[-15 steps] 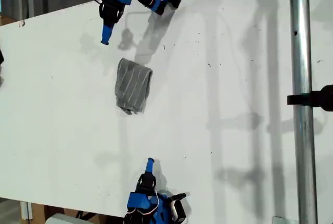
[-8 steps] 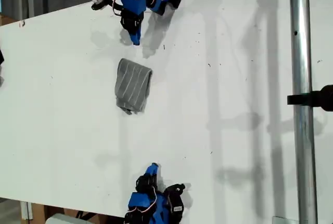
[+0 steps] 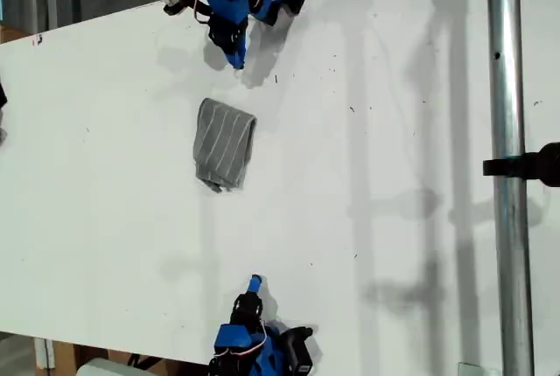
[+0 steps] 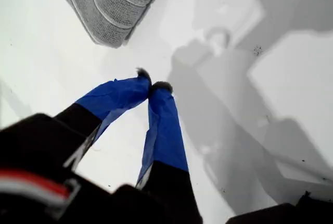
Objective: Grasp corners of a towel and fold twice.
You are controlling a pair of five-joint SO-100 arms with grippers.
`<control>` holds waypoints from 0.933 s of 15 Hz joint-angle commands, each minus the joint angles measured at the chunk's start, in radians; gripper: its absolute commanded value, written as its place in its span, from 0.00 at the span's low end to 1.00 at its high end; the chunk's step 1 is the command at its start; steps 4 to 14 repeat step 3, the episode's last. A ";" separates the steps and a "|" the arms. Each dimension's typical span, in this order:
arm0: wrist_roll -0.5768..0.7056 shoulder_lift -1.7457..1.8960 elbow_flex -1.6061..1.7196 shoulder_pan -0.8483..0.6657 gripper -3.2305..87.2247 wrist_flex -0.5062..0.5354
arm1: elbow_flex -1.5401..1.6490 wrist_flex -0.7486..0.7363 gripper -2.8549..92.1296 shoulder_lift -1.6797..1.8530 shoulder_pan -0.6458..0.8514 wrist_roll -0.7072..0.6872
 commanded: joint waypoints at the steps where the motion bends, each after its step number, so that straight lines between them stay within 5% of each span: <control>1: 0.005 0.003 0.005 -0.003 0.01 0.003 | -0.005 0.008 0.06 -0.005 -0.008 0.005; 14: 0.005 0.003 0.005 -0.003 0.01 0.005 | -0.005 0.008 0.06 -0.005 -0.008 0.005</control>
